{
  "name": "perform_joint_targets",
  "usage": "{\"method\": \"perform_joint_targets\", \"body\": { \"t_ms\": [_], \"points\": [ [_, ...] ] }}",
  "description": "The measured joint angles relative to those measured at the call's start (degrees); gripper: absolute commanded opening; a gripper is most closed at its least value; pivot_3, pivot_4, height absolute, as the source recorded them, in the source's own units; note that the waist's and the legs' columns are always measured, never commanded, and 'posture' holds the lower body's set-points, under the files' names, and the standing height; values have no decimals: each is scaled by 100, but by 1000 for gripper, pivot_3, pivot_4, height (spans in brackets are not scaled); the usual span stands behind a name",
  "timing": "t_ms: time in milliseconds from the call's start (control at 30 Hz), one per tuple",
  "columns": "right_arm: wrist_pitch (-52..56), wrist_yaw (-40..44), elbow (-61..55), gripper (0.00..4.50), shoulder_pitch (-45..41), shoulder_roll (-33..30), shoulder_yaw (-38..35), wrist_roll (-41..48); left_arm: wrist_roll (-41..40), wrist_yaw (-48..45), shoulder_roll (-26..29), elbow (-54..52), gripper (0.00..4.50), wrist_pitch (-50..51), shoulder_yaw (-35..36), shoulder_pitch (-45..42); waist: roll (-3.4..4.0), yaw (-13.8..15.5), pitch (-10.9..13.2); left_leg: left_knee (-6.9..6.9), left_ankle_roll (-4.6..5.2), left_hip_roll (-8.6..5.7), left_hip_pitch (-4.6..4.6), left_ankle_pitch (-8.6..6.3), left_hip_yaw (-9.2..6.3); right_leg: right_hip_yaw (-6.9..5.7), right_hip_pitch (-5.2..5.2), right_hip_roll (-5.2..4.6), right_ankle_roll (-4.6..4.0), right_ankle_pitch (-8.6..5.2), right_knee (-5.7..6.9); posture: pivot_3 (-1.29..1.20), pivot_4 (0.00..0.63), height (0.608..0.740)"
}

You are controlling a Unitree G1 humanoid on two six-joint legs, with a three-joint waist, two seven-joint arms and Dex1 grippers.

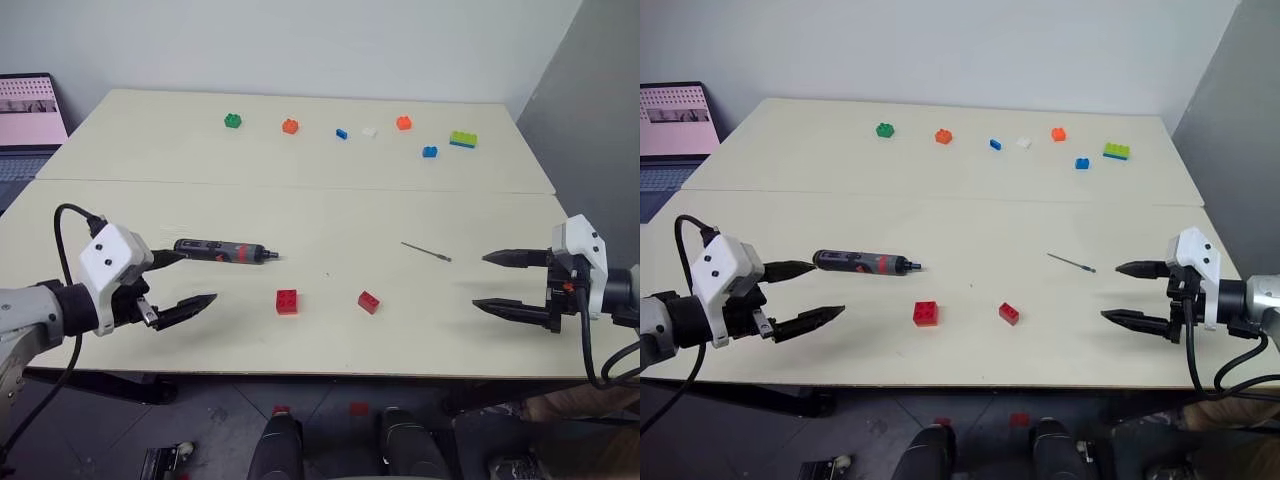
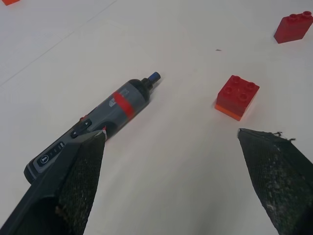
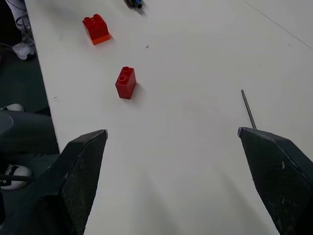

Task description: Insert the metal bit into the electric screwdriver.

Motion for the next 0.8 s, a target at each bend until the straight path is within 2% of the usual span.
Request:
{"method": "perform_joint_targets", "body": {
  "t_ms": [500, 667, 800],
  "points": [
    [-45, -12, -66, 4500, -55, 40, 9, 5, -153, -60, -16, -9, 4467, 37, 8, -38, 0, 0, 0, 0, 0, 0, 2, 0, 2, 2, 1, 0, 0, 0, 0, 0, 150, 740],
    [-54, -13, -98, 4500, -150, 75, 30, 6, -95, -235, -12, -5, 4467, -224, 14, -3, 0, 0, 0, 0, 0, 0, 3, 0, 3, 3, 1, 0, 0, 0, 1, 0, 150, 740],
    [23, -65, -318, 4500, -281, 150, 248, 86, -193, -394, 80, -44, 4467, -182, 14, -21, -2, -1, -1, 0, 0, 0, 4, 0, 3, 3, 1, 0, 0, 0, 1, 0, 150, 740]
  ]
}}
